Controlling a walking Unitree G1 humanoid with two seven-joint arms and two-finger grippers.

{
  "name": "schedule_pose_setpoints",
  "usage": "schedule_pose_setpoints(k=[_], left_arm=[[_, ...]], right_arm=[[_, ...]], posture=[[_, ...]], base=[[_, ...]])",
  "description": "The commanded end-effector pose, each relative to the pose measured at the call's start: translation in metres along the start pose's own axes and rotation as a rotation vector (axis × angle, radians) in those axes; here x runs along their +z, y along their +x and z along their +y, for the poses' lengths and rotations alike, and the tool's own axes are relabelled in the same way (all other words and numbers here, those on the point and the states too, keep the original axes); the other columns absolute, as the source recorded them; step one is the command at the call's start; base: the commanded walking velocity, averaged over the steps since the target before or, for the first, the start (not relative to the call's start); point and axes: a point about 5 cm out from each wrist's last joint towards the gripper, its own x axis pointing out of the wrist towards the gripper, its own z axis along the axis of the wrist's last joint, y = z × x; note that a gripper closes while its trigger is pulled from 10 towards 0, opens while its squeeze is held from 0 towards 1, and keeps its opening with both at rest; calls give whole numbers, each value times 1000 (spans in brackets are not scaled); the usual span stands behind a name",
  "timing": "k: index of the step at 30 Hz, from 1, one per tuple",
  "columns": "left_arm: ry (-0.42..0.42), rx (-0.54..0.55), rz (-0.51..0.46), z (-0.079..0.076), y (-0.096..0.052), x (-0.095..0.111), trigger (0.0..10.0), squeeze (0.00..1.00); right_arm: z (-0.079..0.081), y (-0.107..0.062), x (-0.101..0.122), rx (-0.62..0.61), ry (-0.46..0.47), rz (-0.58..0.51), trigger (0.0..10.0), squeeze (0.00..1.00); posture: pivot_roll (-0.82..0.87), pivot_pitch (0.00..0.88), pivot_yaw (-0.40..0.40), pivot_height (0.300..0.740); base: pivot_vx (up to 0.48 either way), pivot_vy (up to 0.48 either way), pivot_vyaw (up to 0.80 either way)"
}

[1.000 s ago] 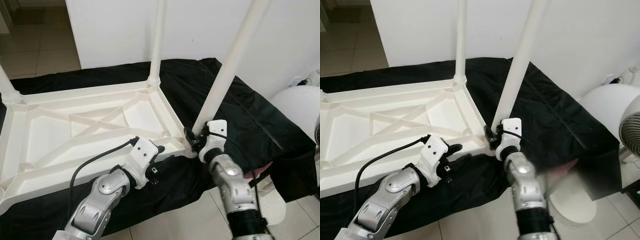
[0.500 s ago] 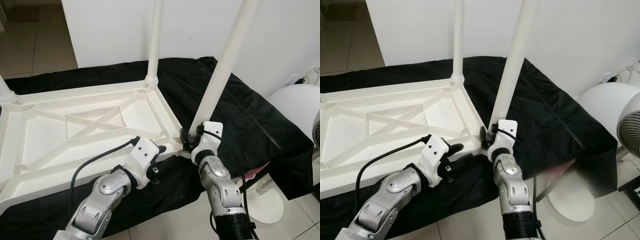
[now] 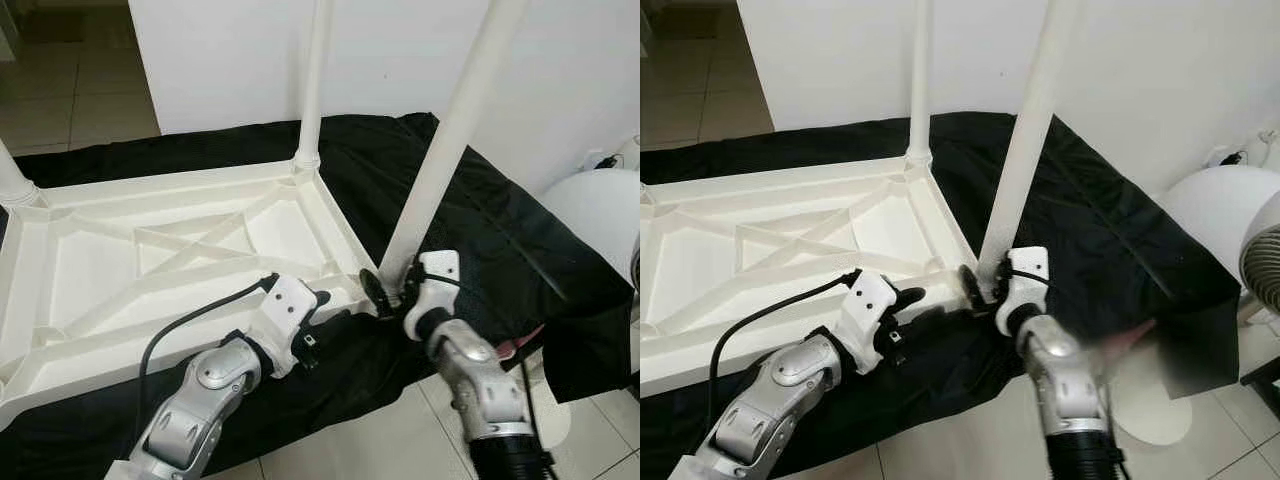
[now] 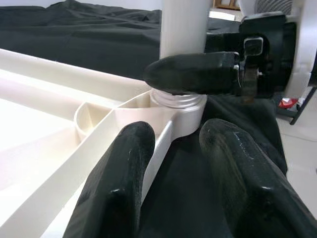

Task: Building children table

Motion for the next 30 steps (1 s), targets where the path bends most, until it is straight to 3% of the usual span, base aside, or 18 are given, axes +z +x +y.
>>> schedule_pose_setpoints(k=[1,2,6,13,14,15,16,17,18,19,20,30], left_arm=[[-3,-50,7,-4,0,-1,10000,0],[0,-53,7,-3,1,-1,10000,0],[2,-56,6,-2,1,0,10000,0],[6,-58,5,-1,2,1,10000,0],[7,-56,4,-1,2,1,10000,0],[8,-51,3,0,2,2,10000,0],[8,-51,3,0,2,2,10000,0],[9,-47,2,1,2,3,10000,0],[9,-44,1,1,2,3,10000,0],[9,-44,1,1,2,3,10000,0],[9,-39,1,1,1,3,10000,0],[0,-26,2,1,-1,2,10000,0]], right_arm=[[1,1,-1,31,2,-6,10000,0],[-10,3,3,120,-60,-1,10000,0],[-18,7,6,188,-113,5,10000,0],[-18,18,10,342,-162,27,10000,0],[-16,22,10,384,-178,39,9490,0],[-14,25,8,420,-195,58,3686,0],[-14,25,8,420,-195,58,3686,0],[-14,27,5,435,-209,72,2627,0],[-15,28,3,447,-216,77,706,0],[-15,28,3,447,-216,77,706,0],[-15,28,0,459,-223,89,0,0],[-26,20,-15,426,-157,121,275,0]], posture=[[-9,23,-51,740],[-12,20,-46,740],[-13,19,-42,740],[-9,19,-36,740],[-5,20,-36,740],[-1,23,-38,740],[-1,23,-38,740],[3,25,-41,740],[3,25,-41,740],[3,25,-41,740],[9,29,-45,740],[12,43,-49,740]], base=[[0,0,0],[0,0,0],[0,0,0],[0,0,0],[0,0,0],[0,0,0],[0,0,0],[0,0,0],[0,0,0],[0,0,0],[0,0,0],[0,0,0]])
